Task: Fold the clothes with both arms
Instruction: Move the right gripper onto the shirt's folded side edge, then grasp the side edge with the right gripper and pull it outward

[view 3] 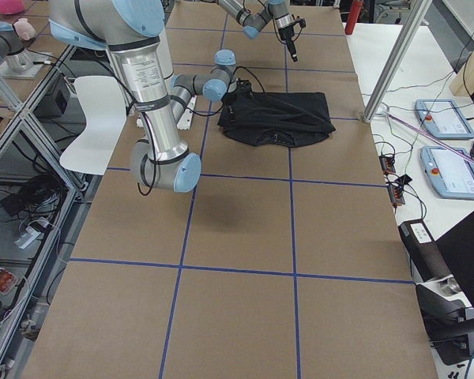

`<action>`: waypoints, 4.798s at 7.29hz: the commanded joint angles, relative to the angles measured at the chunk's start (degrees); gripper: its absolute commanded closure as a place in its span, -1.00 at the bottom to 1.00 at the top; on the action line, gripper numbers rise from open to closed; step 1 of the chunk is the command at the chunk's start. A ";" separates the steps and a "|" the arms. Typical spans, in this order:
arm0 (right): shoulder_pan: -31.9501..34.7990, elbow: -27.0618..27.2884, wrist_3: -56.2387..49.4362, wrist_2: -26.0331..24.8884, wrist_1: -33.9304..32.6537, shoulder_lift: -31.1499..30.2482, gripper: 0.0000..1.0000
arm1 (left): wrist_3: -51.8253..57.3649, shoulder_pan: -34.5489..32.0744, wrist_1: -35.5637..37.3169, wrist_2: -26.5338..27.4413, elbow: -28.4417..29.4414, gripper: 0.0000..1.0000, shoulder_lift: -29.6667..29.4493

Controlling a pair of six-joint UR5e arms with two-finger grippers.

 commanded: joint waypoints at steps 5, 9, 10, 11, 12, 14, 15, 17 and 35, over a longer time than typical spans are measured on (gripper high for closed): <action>-3.08 -1.73 -2.03 -3.88 -0.69 1.04 1.00 | -2.88 0.12 -0.29 -0.08 -0.10 -1.00 0.97; -1.41 8.49 -2.64 -2.03 -5.94 -5.95 1.00 | -2.89 0.21 -0.47 -0.17 -0.19 -1.00 1.23; -1.58 11.77 -1.78 -2.90 -6.05 -10.52 1.00 | -2.97 0.21 -0.47 -0.17 -0.19 -1.00 1.23; -1.76 12.24 0.76 -3.08 -5.97 -12.48 1.00 | -2.97 0.21 -0.47 -0.17 -0.19 -1.00 1.23; -2.11 11.90 1.82 -3.00 -6.05 -12.59 1.00 | -2.97 0.21 -0.47 -0.08 -0.19 -1.00 1.23; -2.46 10.85 3.68 -3.09 -6.06 -12.59 -0.99 | -2.97 0.29 -0.47 -0.08 -0.19 -1.00 1.14; -2.38 10.84 3.68 -3.09 -6.14 -12.68 -1.00 | -2.97 0.38 -0.47 0.01 -0.10 -1.00 1.23; -2.72 10.67 3.68 -3.17 -6.06 -11.98 -1.00 | -2.97 0.47 -0.47 0.01 -0.10 -1.00 1.14; -5.19 10.04 16.25 -7.39 -6.14 -15.04 -0.99 | -4.91 0.56 -0.47 -0.08 -0.10 -1.00 1.14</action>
